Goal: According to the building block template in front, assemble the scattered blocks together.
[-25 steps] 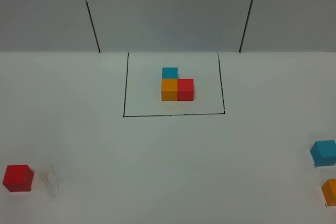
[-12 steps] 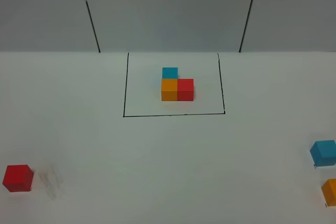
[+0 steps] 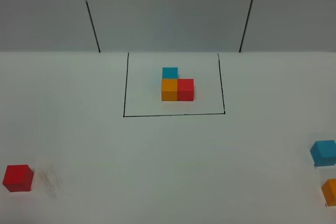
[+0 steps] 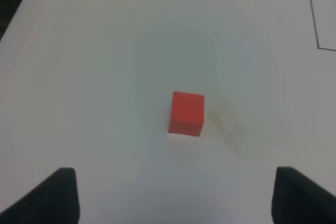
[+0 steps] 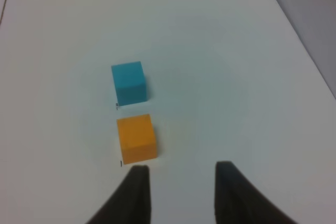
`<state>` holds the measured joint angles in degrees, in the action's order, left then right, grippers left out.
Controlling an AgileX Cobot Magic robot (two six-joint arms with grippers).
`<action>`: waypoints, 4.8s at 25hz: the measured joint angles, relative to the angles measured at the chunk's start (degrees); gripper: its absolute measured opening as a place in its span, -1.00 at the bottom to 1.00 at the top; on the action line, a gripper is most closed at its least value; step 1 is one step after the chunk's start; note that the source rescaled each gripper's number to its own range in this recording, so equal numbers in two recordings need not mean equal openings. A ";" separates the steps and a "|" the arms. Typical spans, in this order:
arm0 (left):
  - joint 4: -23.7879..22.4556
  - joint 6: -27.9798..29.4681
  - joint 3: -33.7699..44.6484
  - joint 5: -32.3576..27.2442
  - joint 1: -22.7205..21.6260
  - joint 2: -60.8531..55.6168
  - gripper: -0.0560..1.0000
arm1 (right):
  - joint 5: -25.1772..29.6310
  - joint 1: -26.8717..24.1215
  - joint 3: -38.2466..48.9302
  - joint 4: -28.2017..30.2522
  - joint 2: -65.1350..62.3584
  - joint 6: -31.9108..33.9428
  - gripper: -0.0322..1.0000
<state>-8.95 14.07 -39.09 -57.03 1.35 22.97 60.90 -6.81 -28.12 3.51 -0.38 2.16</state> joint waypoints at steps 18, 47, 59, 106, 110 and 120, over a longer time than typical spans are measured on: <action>-1.41 0.27 -5.39 19.40 0.00 51.34 0.34 | 0.00 0.00 0.00 0.00 0.00 0.00 -0.94; -1.31 0.33 -5.45 30.60 0.00 75.29 0.34 | 0.00 0.00 0.00 0.00 0.00 0.00 -0.94; -1.47 1.63 -5.45 31.76 0.00 76.57 -0.89 | 0.00 0.00 0.00 0.00 0.00 0.00 -0.94; 14.56 -61.96 -60.32 -2.75 42.31 99.66 -0.89 | 0.00 0.00 0.00 0.00 0.00 0.00 -0.94; 13.09 -61.96 -61.08 -1.70 43.27 103.43 -0.89 | 0.00 0.00 0.00 0.00 0.00 0.00 -0.94; 12.12 -60.71 -61.12 2.96 43.32 108.06 -0.89 | 0.00 0.00 0.00 0.00 0.00 0.00 -0.94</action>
<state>3.17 -46.64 -100.21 -54.07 44.67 131.03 60.90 -6.81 -28.12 3.51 -0.38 2.16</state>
